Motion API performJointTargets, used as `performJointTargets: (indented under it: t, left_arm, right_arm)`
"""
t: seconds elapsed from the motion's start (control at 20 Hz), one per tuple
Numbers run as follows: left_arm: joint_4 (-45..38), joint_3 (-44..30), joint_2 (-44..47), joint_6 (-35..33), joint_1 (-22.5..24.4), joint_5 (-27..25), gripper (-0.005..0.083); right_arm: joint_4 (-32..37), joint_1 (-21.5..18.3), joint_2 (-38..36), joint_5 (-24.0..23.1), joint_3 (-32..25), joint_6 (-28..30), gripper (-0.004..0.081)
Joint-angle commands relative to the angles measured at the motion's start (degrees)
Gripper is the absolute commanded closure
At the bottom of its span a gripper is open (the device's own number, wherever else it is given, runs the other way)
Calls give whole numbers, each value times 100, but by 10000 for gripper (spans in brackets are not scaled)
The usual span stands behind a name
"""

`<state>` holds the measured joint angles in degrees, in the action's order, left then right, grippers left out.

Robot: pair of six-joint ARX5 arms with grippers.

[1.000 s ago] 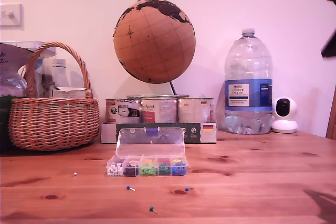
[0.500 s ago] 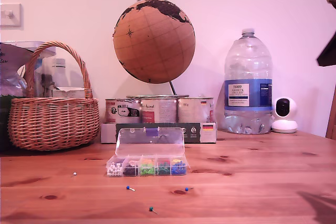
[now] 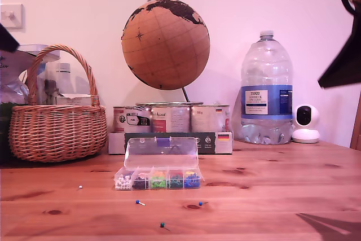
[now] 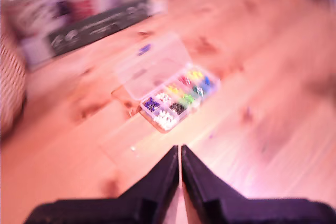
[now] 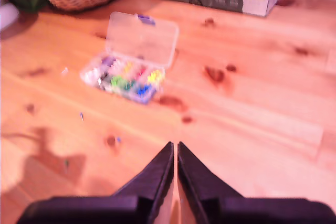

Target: Sort the loose pins on the table into their correct compartments

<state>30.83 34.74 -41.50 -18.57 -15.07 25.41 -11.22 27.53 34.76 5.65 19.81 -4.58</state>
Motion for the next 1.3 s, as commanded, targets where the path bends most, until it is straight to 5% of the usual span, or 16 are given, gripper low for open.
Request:
performJointTargets:
  t: [0.0, 0.55, 0.8, 1.25]
  left_arm:
    - [365, 205, -361, -546, -85, -61, 797]
    - [1137, 1633, -2050, -640, -522, -393, 797]
    - [1237, 1884, -2608, -155, -715, -632, 794]
    - [1366, 1971, -3609, 1161, -798, -684, 553]
  right_arm:
    - [140, 44, -4, 22, 118, 0, 780]
    - [-413, 59, 33, 1729, 125, 15, 780]
    - [-575, 76, 33, 1786, 125, 57, 780]
    - [-433, 85, 31, 1784, 125, 55, 780]
